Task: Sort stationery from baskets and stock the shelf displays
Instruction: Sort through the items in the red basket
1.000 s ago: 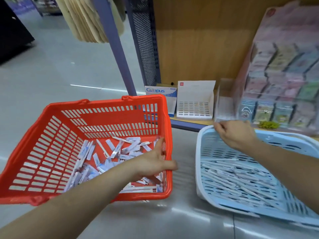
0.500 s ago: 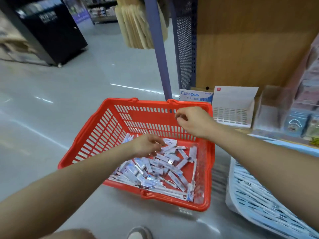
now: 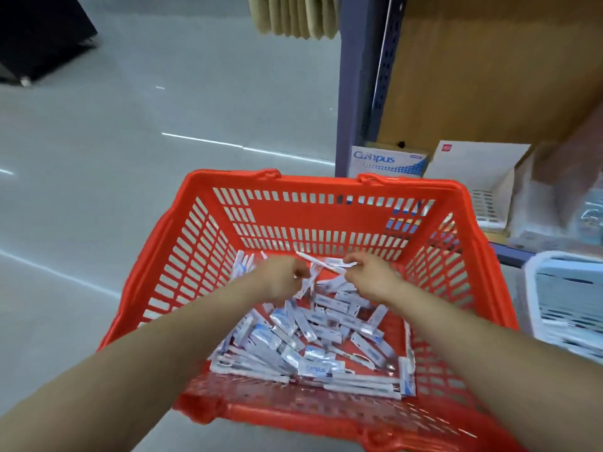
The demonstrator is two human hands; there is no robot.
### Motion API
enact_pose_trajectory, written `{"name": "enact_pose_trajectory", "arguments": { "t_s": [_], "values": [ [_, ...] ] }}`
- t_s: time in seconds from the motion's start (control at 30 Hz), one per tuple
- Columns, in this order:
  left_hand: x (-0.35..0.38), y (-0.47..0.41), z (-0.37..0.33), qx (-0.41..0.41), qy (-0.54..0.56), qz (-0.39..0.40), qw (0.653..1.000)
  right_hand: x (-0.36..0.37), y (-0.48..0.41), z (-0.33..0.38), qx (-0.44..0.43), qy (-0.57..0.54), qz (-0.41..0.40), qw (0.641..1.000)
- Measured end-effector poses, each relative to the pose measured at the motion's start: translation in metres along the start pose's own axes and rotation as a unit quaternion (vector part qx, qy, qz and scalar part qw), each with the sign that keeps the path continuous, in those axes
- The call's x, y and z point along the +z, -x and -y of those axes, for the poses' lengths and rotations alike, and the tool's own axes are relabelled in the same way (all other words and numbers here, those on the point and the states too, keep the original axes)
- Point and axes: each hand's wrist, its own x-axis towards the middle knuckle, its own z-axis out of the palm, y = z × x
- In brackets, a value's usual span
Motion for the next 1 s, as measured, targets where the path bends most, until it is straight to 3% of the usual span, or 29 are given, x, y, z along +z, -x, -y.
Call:
{"name": "enact_pose_trajectory", "arguments": {
  "t_s": [0.17,0.27,0.37,0.57,0.8,1.0],
  "values": [
    [0.030,-0.047,0.004,0.079,-0.066,-0.003,0.995,0.019,-0.016,-0.018,0.017,0.060,-0.009,0.998],
    [0.044,-0.055,0.009,0.072,-0.111,-0.022,0.991,0.022,-0.026,-0.019,-0.006,0.140,0.025,0.990],
    [0.047,-0.051,0.019,0.031,-0.088,-0.032,0.995,0.027,-0.029,-0.021,0.002,0.208,0.042,0.977],
    [0.036,-0.047,0.035,-0.071,-0.082,-0.063,0.992,0.040,-0.031,-0.034,0.047,0.245,-0.078,0.965],
    [0.042,-0.053,0.018,-0.140,-0.099,-0.039,0.984,0.042,-0.032,-0.034,0.055,0.235,-0.069,0.968],
    [0.044,-0.057,0.006,-0.181,-0.011,-0.046,0.982,0.045,-0.038,-0.033,0.044,0.214,-0.018,0.976]
  ]
}}
